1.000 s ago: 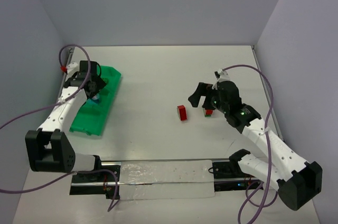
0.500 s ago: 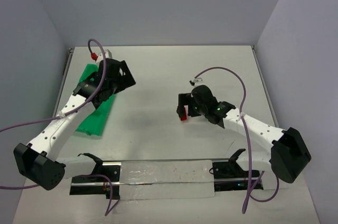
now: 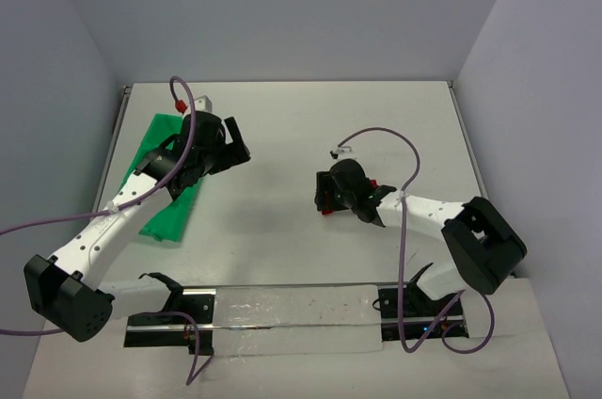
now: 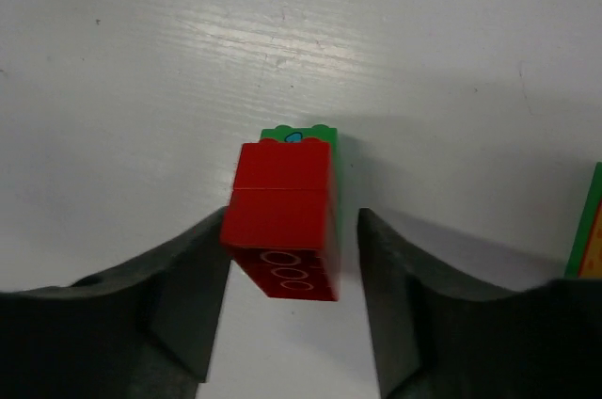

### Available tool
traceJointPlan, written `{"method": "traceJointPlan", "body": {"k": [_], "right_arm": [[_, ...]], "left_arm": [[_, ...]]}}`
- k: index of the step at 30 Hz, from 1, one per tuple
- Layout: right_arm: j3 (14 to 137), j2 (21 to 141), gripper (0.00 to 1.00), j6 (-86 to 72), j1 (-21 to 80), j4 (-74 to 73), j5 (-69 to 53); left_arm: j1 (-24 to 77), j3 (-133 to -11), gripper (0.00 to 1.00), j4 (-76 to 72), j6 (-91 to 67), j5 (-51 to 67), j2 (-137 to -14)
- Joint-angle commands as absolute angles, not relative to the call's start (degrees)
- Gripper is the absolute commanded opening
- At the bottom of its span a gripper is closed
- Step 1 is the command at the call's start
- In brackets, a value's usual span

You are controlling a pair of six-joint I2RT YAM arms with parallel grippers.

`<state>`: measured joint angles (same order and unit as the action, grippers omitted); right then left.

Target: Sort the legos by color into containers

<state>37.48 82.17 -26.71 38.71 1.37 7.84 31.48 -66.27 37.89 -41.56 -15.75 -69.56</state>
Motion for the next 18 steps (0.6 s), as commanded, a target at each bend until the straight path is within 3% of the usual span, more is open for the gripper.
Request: {"method": "traceJointPlan", "body": {"k": [1, 4, 7, 9, 11, 13, 18], "right_arm": [[37.5, 81.9, 0.39, -29.0, 39.1, 5.3, 10.5], [38.2, 78.6, 0.14, -29.6, 39.1, 2.4, 10.4], [39.1, 72.0, 0.03, -29.2, 38.5, 0.4, 7.7], [38.8, 67.4, 0.0, -28.6, 36.6, 0.6, 2.7], [37.0, 63.9, 0.0, -28.8, 33.5, 4.1, -11.1], [34.6, 58.6, 0.0, -31.8, 28.7, 10.0, -24.2], [31.6, 53.8, 0.0, -37.1, 20.7, 19.7, -46.6]], "left_arm": [[31.9, -66.4, 0.99, 35.4, -40.6, -14.5, -69.2], [31.9, -66.5, 0.99, 35.2, -39.6, -13.6, -68.9], [31.9, -67.0, 0.99, 35.3, -36.1, -10.0, -68.5], [31.9, -67.2, 0.99, 35.0, -33.5, -5.9, -68.0], [31.9, -66.5, 0.99, 32.8, -31.4, 0.0, -67.3], [31.9, -64.5, 0.99, 28.5, -29.0, 14.6, -64.4], [31.9, -56.1, 0.99, 15.4, -30.2, 31.9, -57.0]]}}
